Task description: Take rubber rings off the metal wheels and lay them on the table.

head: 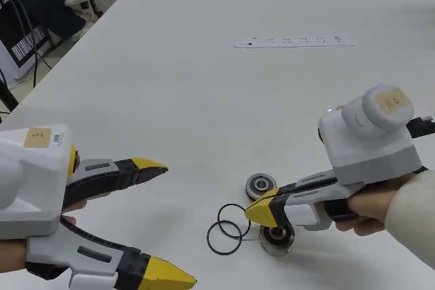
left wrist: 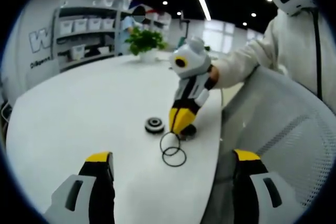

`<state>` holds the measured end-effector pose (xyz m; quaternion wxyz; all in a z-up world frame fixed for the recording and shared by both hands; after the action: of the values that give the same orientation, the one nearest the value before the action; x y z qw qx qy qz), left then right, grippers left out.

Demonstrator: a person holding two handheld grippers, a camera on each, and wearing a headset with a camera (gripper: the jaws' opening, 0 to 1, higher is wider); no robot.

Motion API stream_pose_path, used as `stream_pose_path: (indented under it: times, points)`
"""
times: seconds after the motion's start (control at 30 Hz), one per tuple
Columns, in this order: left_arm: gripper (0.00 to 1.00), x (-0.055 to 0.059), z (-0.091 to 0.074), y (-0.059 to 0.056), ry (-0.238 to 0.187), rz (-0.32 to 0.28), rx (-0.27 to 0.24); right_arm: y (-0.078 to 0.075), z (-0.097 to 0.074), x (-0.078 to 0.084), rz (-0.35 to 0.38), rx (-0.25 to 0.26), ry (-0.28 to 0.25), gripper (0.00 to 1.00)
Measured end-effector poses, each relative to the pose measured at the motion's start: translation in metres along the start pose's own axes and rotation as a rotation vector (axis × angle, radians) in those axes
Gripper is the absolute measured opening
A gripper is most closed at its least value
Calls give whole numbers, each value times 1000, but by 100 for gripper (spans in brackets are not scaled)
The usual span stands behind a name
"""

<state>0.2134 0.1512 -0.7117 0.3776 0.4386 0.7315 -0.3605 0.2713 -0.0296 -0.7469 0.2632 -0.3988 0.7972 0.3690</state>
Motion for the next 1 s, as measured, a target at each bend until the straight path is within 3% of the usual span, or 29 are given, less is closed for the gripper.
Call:
stream_pose_path:
  times: [0.63, 1.0]
  points:
    - [93, -1, 1, -1, -2, -2, 5, -6, -3, 1, -16, 48, -3, 5]
    - [92, -1, 0, -1, -8, -1, -1, -12, -12, -3, -5, 66, -41, 6]
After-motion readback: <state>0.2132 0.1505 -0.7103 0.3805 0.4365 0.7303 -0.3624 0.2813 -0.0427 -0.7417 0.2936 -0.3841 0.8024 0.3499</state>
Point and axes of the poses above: the centre of the closed fingertips' face, and the gripper's own axes: z roughly forward along the fingers, y roughly to its left, x roughly out of its underside, the point moved 8 cm from there along -z, roughly backward along the fingers, and after that the axes turned 9 degrees about x, right-handed, at the moved point
